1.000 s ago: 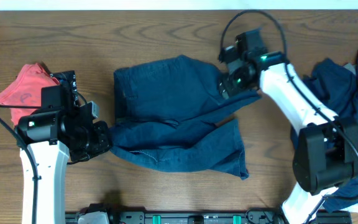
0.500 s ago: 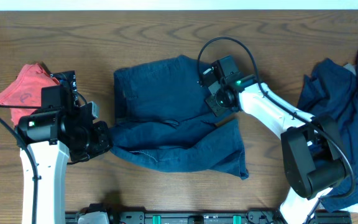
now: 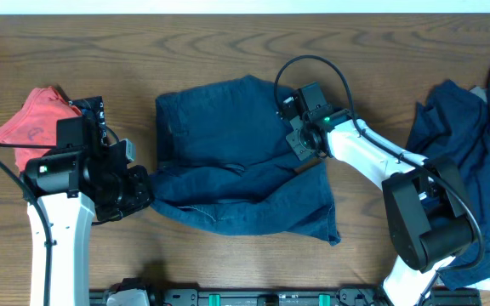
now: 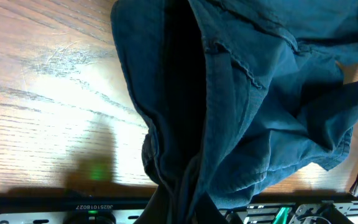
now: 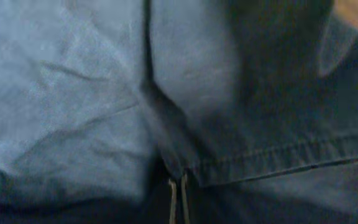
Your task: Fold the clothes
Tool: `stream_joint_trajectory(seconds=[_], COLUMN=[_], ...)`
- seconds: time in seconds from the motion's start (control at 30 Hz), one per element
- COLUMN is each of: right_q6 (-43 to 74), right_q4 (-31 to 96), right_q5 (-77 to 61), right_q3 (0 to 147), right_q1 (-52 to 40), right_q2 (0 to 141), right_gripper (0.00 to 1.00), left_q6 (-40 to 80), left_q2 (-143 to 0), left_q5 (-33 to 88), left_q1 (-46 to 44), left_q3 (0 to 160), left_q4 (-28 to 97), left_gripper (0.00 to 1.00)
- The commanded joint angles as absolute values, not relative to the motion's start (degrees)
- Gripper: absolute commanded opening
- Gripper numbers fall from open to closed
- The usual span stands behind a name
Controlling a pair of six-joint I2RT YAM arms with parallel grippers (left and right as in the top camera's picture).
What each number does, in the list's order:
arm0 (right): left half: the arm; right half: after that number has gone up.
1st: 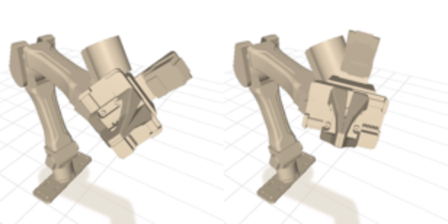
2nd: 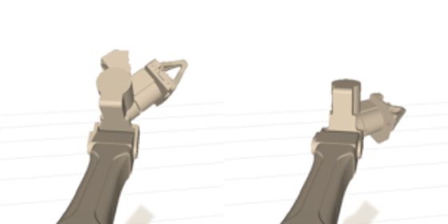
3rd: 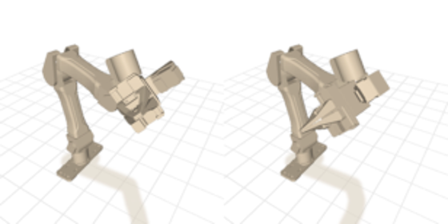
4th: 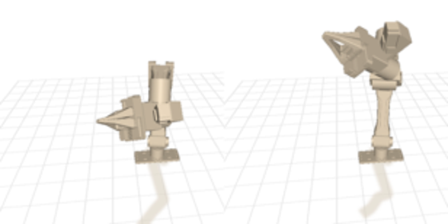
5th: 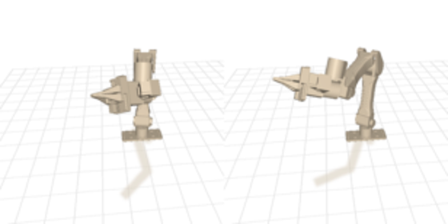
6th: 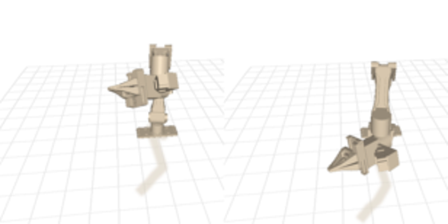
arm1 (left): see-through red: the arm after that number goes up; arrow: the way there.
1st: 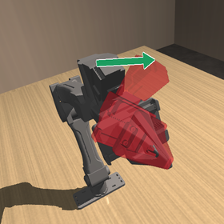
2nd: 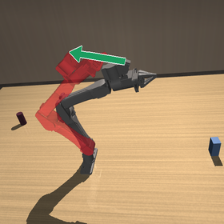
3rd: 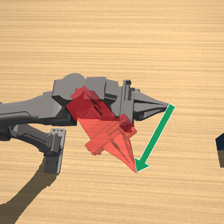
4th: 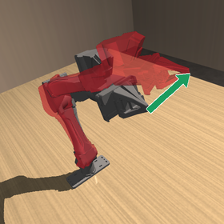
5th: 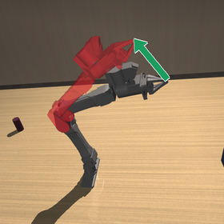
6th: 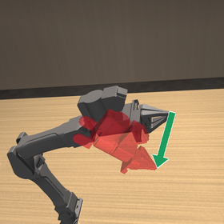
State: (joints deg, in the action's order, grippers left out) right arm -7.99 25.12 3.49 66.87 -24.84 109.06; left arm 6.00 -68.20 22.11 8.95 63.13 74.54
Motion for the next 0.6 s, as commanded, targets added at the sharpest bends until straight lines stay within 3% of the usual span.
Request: stream_joint_trajectory(seconds=[0.0, 0.13, 0.27, 0.3, 0.33, 0.4, 0.57], right_q6=[-0.27, 3.16, 3.18, 3.18, 3.18, 3.16, 3.27], right_q4=[21.21, 12.14, 0.78, -0.84, -1.34, 1.3, 20.8], right_q5=[11.77, 21.98, 21.96, 20.84, 18.09, 11.88, 2.96], right_q3=[67.13, 73.03, 81.1, 82.41, 83.68, 85.54, 87.0], right_q1=[-23.88, -20.49, -14.87, -13.63, -12.32, -10.41, -9.85], right_q2=[108.77, 108.57, 108.75, 108.86, 108.86, 108.84, 107.77], right_gripper=[0.01, 0.01, 0.01, 0.15, 0.49, 0.99, 0.99], left_q6=[6.31, 6.68, 7.86, 8.25, 8.25, 8.23, 8.23], left_q2=[-68.47, -68.47, -68.47, -68.47, -68.47, -68.47, -68.47], left_q5=[21.89, 21.89, 21.91, 21.96, 22.11, 22.06, 22.06], left_q1=[9.15, 9.15, 9.15, 9.15, 9.15, 9.15, 9.15], left_q3=[63.07, 63.07, 63.07, 63.07, 63.07, 63.07, 63.07], left_q4=[74.67, 74.67, 74.67, 74.7, 74.76, 74.98, 74.02], left_gripper=[0.06, 0.06, 0.06, 0.06, 0.06, 0.06, 0.06])
